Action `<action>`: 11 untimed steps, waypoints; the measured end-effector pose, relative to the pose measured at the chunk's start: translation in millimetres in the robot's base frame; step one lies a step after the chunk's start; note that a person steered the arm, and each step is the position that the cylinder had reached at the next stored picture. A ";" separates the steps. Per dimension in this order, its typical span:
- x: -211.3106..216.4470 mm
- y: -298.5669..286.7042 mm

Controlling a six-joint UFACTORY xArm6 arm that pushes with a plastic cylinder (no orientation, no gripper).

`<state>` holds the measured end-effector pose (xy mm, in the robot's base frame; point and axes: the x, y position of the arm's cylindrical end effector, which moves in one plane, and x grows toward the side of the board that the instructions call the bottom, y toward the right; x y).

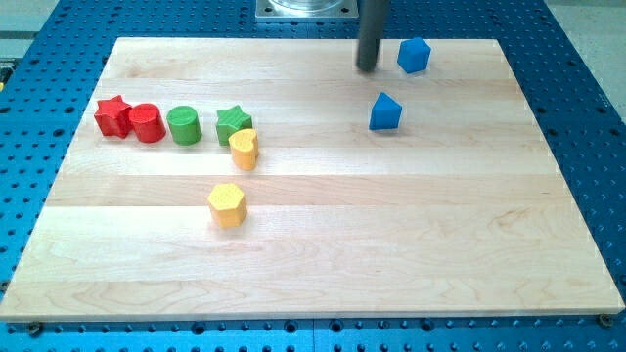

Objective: Separate red blocks from green blocks

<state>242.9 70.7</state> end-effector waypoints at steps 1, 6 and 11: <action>-5.3 51.3; 99.2 -374.8; 171.8 -213.3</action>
<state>414.6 -142.6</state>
